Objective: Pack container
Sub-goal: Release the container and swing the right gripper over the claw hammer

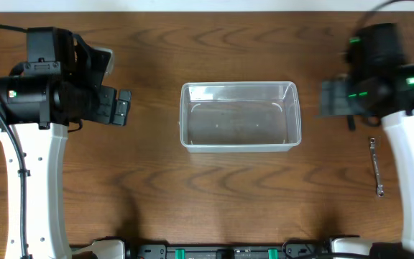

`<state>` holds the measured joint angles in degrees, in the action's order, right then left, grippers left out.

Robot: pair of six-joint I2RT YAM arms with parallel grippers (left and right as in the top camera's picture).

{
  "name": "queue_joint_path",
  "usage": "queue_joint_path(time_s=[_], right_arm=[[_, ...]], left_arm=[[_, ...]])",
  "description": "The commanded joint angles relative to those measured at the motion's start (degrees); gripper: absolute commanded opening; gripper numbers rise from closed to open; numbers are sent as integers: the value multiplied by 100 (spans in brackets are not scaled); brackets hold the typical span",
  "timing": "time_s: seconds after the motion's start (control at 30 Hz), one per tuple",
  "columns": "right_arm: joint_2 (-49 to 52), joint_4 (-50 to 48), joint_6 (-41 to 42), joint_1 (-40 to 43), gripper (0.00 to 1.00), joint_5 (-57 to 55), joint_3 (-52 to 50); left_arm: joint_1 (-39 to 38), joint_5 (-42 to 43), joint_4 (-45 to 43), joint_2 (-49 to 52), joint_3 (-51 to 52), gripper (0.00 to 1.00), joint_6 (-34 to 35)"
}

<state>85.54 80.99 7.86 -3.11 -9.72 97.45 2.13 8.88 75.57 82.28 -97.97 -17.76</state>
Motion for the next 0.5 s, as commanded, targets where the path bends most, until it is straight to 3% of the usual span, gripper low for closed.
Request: queue_joint_path(time_s=[0.0,0.1,0.33,0.47], right_arm=[[-90,7,-289,658,99,400,157],[-92,-125,-291,997,99,396,249],[76,-1226,-1777,1097,99,411,337],[448,-1764,-1930,1158,99,243,337]], left_arm=[[-22,-105,-11,-31,-35,98,90],[-22,-105,-24,-31,-35,98,90],[-22,-103,-153,-31,-35,98,90],[-22,-103,-155,-31,-35,98,90]])
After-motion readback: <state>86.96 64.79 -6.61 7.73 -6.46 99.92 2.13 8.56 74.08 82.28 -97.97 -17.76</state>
